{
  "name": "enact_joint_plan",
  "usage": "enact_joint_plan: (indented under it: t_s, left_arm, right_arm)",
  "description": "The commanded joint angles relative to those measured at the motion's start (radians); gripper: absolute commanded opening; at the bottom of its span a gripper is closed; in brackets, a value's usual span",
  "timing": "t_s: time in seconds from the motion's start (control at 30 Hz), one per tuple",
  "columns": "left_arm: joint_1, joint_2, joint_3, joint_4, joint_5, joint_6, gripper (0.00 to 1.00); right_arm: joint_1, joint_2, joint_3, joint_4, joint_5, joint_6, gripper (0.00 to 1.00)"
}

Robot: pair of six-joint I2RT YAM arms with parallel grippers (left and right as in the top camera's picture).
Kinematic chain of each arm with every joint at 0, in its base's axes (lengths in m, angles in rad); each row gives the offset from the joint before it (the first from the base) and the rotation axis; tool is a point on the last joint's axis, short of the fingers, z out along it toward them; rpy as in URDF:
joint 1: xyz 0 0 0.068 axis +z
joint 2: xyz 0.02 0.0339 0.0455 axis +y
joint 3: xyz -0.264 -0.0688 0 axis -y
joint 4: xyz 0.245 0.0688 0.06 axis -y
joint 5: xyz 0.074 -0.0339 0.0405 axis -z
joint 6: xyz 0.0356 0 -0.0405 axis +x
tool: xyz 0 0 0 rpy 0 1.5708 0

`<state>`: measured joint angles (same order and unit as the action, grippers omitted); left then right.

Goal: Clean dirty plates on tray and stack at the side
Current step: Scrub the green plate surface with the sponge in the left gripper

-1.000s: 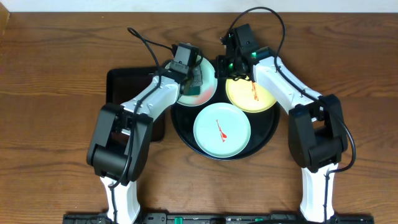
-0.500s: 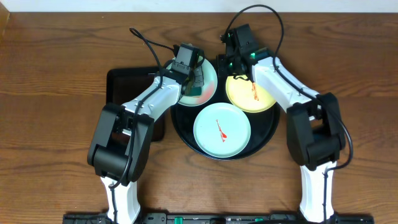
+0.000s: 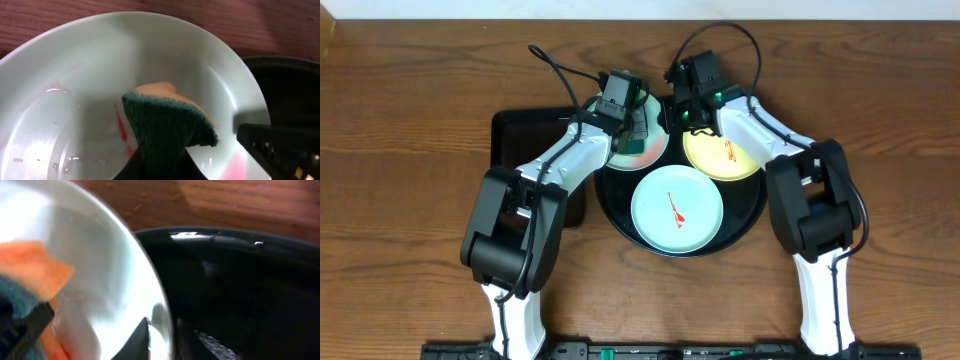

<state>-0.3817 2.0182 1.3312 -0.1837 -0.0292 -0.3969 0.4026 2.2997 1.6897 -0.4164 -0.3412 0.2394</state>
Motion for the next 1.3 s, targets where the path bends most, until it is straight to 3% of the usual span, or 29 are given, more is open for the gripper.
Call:
enact_joint_plan:
  t_s: [0.0,0.43,0.63,1.17,1.27]
  left_arm:
    - [0.001,0.005,0.008,-0.002,-0.009,-0.013,0.07]
    - [0.000,0.005,0.008,-0.001,-0.010,-0.013,0.07]
    - [-0.014,0.005,0.008,-0.001,-0.090,-0.027,0.07]
    - [-0.024,0.049,0.014,0.133,-0.136,0.010,0.07]
    - [-0.010,0.050,0.018,0.130,-0.064,0.010,0.07]
  right_arm:
    - [0.021,0.037,0.016,0.005,-0.040,-0.009,0.01]
    - [-0.013,-0.082,0.018,-0.082,0.061,0.091,0.01]
    - [-0.008,-0.116,0.018,-0.114,0.075,0.165,0.01]
    - [0.032,-0.117,0.018,-0.161,0.021,0.145,0.01]
    - [0.034,-0.117,0.018,-0.161,0.020,0.146,0.01]
